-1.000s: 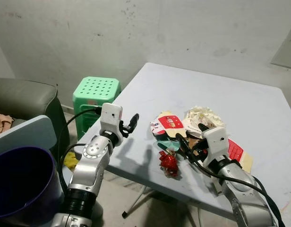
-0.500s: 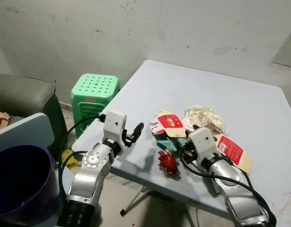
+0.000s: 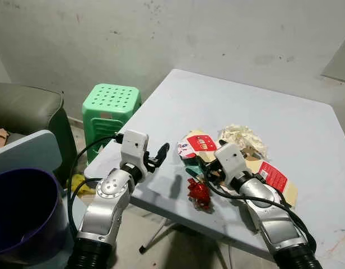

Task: Picking trash to rubbish bin

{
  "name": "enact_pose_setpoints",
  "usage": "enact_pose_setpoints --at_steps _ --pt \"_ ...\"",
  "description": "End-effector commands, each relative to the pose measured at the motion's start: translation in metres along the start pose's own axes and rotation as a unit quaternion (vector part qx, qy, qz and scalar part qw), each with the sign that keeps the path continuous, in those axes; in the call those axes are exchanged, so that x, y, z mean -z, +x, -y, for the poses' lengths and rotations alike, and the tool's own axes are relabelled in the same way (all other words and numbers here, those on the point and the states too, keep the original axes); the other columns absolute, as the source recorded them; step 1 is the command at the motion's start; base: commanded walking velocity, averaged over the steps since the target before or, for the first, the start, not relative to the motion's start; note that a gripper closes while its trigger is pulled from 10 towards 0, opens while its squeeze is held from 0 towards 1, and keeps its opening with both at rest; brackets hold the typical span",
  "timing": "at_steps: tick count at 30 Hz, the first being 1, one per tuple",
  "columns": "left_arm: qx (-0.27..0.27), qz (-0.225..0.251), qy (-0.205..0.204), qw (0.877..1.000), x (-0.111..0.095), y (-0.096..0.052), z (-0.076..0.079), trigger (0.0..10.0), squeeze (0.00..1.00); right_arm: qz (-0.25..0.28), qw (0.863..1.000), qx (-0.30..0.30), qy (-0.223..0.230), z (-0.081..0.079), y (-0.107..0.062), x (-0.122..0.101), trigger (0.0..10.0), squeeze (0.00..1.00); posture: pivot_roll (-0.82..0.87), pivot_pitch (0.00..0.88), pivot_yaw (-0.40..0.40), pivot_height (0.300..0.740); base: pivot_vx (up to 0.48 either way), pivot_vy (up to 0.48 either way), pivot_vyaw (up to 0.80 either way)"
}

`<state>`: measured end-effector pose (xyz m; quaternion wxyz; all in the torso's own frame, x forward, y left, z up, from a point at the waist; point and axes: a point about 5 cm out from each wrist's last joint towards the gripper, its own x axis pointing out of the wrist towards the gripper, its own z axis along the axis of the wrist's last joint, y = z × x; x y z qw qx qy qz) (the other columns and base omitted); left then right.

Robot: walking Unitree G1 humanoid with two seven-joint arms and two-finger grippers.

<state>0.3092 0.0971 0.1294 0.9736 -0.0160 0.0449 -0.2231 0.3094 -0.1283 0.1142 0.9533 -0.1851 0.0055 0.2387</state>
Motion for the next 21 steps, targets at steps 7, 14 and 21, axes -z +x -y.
enact_pose_setpoints --at_steps 7,14,21 --pt "0.002 0.006 0.000 1.000 -0.005 0.000 0.004 10.0 0.00 0.017 0.999 -0.031 0.006 0.000 0.002 -0.005 10.0 0.00 -0.01 0.000 -0.107 0.740 0.000 0.000 0.00" --pt "0.007 0.009 -0.005 1.000 -0.008 0.001 0.007 10.0 0.00 -0.012 0.999 -0.023 -0.026 -0.001 0.003 0.006 10.0 0.00 0.00 0.000 -0.109 0.740 0.000 0.000 0.00" --pt "0.013 0.013 -0.004 1.000 -0.012 0.003 0.010 10.0 0.00 -0.047 0.998 -0.014 -0.046 -0.001 0.005 0.016 10.0 0.00 -0.01 0.000 -0.108 0.740 0.000 0.000 0.00"
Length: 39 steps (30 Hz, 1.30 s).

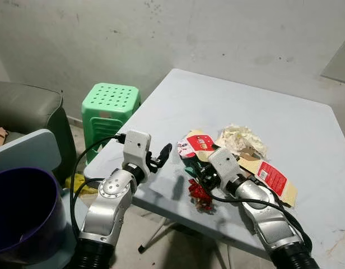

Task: Picking trash to rubbish bin

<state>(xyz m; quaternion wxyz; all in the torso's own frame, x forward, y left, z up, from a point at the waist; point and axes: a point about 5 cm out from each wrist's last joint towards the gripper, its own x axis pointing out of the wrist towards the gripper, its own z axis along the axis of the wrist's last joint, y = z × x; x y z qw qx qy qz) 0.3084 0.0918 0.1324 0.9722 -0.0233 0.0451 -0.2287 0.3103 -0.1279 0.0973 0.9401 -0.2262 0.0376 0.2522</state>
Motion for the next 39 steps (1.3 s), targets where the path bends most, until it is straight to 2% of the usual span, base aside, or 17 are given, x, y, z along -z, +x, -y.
enact_pose_setpoints --at_steps 1,12,13,14,15,16,17,18,39 --pt "0.007 0.013 0.002 1.000 -0.0098 0.0027 0.0047 10.0 0.00 -0.015 1.000 0.012 -0.014 0.0050 0.0021 0.0024 10.0 0.00 -0.01 0.000 -0.108 0.740 0.000 0.000 0.00" --pt "0.004 0.012 -0.001 1.000 -0.0098 0.0031 0.0047 10.0 0.00 -0.037 0.997 0.060 -0.022 0.0098 0.0053 0.0073 10.0 0.00 -0.01 0.000 -0.107 0.740 0.000 0.000 0.00" --pt "0.003 0.012 -0.002 1.000 -0.0099 0.0032 0.0046 10.0 0.00 -0.039 0.997 0.068 -0.020 0.0107 0.0058 0.0076 9.4 0.00 -0.01 0.000 -0.107 0.740 0.000 0.000 0.00" --pt "0.003 0.012 -0.001 1.000 -0.0098 0.0033 0.0045 10.0 0.00 -0.041 0.996 0.073 -0.018 0.0113 0.0060 0.0080 7.7 0.00 -0.01 0.000 -0.105 0.740 0.000 0.000 0.00" --pt "0.003 0.012 -0.001 1.000 -0.0098 0.0033 0.0045 10.0 0.00 -0.041 0.996 0.073 -0.018 0.0113 0.0060 0.0080 7.7 0.00 -0.01 0.000 -0.105 0.740 0.000 0.000 0.00" --pt "0.002 0.012 -0.001 1.000 -0.0099 0.0035 0.0045 10.0 0.00 -0.046 0.996 0.076 -0.014 0.0120 0.0064 0.0087 4.7 0.00 -0.01 0.000 -0.106 0.740 0.000 0.000 0.00" --pt "0.002 0.012 -0.001 1.000 -0.0100 0.0036 0.0046 10.0 0.00 -0.046 0.996 0.076 -0.009 0.0120 0.0065 0.0089 3.3 0.00 -0.01 0.000 -0.106 0.740 0.000 0.000 0.00" --pt "0.002 0.011 -0.001 1.000 -0.0102 0.0038 0.0046 10.0 0.00 -0.036 0.995 0.088 -0.014 0.0139 0.0060 0.0067 0.0 0.00 -0.01 0.000 -0.105 0.740 0.000 0.000 0.00" --pt "-0.007 0.014 -0.006 1.000 -0.0117 0.0061 0.0020 10.0 0.00 -0.048 0.996 0.078 -0.015 0.0126 0.0051 0.0110 0.0 0.00 -0.01 0.000 -0.108 0.740 0.000 0.000 0.00"
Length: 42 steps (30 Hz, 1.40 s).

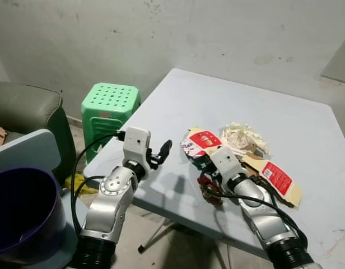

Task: Picking trash to rubbish bin

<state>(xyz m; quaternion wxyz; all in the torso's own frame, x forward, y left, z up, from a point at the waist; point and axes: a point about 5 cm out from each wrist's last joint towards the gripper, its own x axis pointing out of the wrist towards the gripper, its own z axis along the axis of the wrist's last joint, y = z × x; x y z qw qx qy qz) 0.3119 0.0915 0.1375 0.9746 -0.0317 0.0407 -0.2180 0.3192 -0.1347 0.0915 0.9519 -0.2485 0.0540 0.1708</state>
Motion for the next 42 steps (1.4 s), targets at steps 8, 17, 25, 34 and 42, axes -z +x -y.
enact_pose_setpoints --at_steps 8,17,25,34,42 --pt "0.018 0.011 0.002 1.000 -0.007 0.003 0.008 10.0 0.00 -0.009 1.000 -0.002 -0.005 0.005 0.001 0.003 0.0 0.00 0.00 0.000 -0.110 0.740 0.000 0.000 0.00" --pt "0.077 0.004 0.001 0.997 -0.003 0.000 0.027 10.0 0.00 -0.006 1.000 -0.005 -0.004 0.005 0.002 0.002 0.0 0.00 0.00 0.000 -0.106 0.740 0.000 0.000 0.00" --pt "0.080 0.002 0.007 0.997 -0.002 0.000 0.028 10.0 0.00 -0.004 1.000 -0.002 -0.002 0.007 0.002 0.001 0.0 0.00 -0.01 0.000 -0.105 0.740 0.000 0.000 0.00" --pt "0.078 0.003 0.008 0.997 -0.003 -0.001 0.026 10.0 0.00 0.001 1.000 -0.005 0.003 0.007 0.001 0.001 0.0 0.00 -0.01 0.000 -0.104 0.740 0.000 0.000 0.00" --pt "0.066 0.007 0.012 0.998 -0.005 0.000 0.020 10.0 0.00 0.076 0.994 -0.047 0.058 0.013 -0.009 -0.009 0.0 0.00 0.00 0.000 -0.106 0.740 0.000 0.000 0.00"
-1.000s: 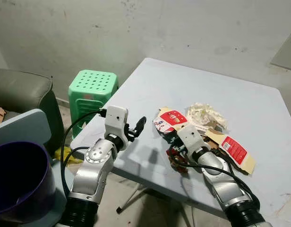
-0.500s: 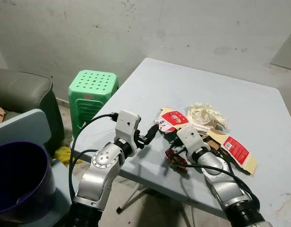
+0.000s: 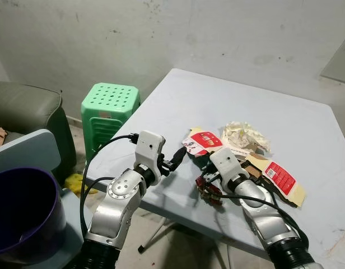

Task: Picking trash to rubbish bin

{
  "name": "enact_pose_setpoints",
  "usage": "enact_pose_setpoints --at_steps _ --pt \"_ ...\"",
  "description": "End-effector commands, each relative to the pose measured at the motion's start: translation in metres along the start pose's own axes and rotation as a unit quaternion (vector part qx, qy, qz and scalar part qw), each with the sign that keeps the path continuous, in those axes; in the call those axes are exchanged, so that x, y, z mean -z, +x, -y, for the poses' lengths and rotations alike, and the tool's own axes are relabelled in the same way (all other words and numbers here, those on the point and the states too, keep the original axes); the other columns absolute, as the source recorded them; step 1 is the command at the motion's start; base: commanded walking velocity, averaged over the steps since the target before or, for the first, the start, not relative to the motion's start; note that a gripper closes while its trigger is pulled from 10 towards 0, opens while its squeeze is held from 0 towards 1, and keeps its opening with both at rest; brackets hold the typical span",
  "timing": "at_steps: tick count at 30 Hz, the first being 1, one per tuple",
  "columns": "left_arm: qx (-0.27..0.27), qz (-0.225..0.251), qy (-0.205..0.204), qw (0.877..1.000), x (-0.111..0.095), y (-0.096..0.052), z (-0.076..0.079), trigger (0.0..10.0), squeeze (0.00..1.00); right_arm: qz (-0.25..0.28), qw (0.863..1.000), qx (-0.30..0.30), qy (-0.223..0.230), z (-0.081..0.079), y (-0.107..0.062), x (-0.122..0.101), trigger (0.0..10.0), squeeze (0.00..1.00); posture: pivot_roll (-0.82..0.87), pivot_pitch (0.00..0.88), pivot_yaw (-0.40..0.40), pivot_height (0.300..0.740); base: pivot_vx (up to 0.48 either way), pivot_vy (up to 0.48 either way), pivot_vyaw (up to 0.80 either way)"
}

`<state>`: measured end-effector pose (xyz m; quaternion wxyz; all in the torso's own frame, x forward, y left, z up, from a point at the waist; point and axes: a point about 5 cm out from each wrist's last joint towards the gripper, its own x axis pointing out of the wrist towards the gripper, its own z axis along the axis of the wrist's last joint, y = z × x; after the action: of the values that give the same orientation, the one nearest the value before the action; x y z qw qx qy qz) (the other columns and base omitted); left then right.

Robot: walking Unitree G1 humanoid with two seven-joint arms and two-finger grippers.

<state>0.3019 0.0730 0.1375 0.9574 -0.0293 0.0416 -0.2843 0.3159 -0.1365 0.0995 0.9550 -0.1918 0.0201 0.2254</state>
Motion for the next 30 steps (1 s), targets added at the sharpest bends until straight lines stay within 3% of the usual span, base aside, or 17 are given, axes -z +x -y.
enact_pose_setpoints --at_steps 1,4,6,7,8,9,10,11,12,13,17,22,30 --pt "-0.002 0.011 0.008 1.000 -0.007 0.001 -0.001 10.0 0.00 0.023 1.000 -0.004 0.014 0.008 -0.005 -0.005 0.0 0.00 -0.01 0.000 -0.106 0.740 0.000 0.000 0.00" --pt "-0.006 0.010 0.010 1.000 -0.006 0.000 -0.003 10.0 0.00 0.047 0.998 -0.032 0.034 0.007 -0.011 -0.008 0.0 0.00 -0.01 0.000 -0.104 0.740 0.000 0.000 0.00" --pt "-0.009 0.011 0.011 1.000 -0.007 0.001 -0.005 10.0 0.00 0.062 0.992 -0.075 0.075 0.007 -0.017 -0.008 0.0 0.00 -0.01 0.000 -0.100 0.740 0.000 0.000 0.00" --pt "-0.009 0.011 0.011 1.000 -0.007 0.001 -0.005 10.0 0.00 0.062 0.992 -0.075 0.075 0.007 -0.017 -0.008 0.0 0.00 -0.01 0.000 -0.100 0.740 0.000 0.000 0.00" --pt "-0.010 0.012 0.012 1.000 -0.008 0.001 -0.006 10.0 0.00 0.072 0.986 -0.103 0.109 0.009 -0.022 -0.009 0.0 0.00 -0.01 0.000 -0.099 0.740 0.000 0.000 0.00" --pt "-0.011 0.013 0.013 1.000 -0.009 0.002 -0.007 10.0 0.00 0.068 0.983 -0.110 0.127 0.010 -0.024 -0.008 2.2 0.00 -0.02 0.000 -0.096 0.740 0.000 0.000 0.00" --pt "-0.011 0.013 0.013 1.000 -0.009 0.002 -0.007 10.0 0.00 0.068 0.983 -0.110 0.127 0.010 -0.024 -0.008 2.2 0.00 -0.02 0.000 -0.096 0.740 0.000 0.000 0.00" --pt "-0.011 0.014 0.015 1.000 -0.009 0.002 -0.007 10.0 0.00 0.065 0.982 -0.110 0.139 0.012 -0.024 -0.008 8.2 0.00 -0.02 0.000 -0.093 0.740 0.000 0.000 0.00" --pt "-0.011 0.015 0.015 1.000 -0.010 0.002 -0.007 10.0 0.00 0.066 0.981 -0.111 0.144 0.013 -0.024 -0.008 8.2 0.00 -0.02 0.000 -0.093 0.740 0.000 0.000 0.00" --pt "-0.012 0.015 0.015 1.000 -0.010 0.003 -0.008 10.0 0.00 0.062 0.982 -0.107 0.146 0.014 -0.025 -0.007 10.0 0.00 -0.02 0.000 -0.091 0.740 0.000 0.000 0.00" --pt "-0.017 0.023 0.018 0.999 -0.014 0.004 -0.011 10.0 0.00 0.054 0.980 -0.086 0.170 0.022 -0.026 -0.003 10.0 0.00 -0.02 0.000 -0.089 0.740 0.000 0.000 0.00" --pt "-0.028 0.035 0.015 0.999 -0.019 0.005 -0.017 10.0 0.00 0.066 0.971 -0.017 0.228 0.038 -0.024 -0.004 10.0 0.00 -0.02 0.000 -0.084 0.740 0.000 0.000 0.00" --pt "-0.033 0.039 0.016 0.999 -0.021 0.006 -0.020 10.0 0.00 0.131 0.948 0.014 0.290 0.052 -0.027 -0.018 10.0 0.00 -0.02 0.000 -0.077 0.740 0.000 0.000 0.00"
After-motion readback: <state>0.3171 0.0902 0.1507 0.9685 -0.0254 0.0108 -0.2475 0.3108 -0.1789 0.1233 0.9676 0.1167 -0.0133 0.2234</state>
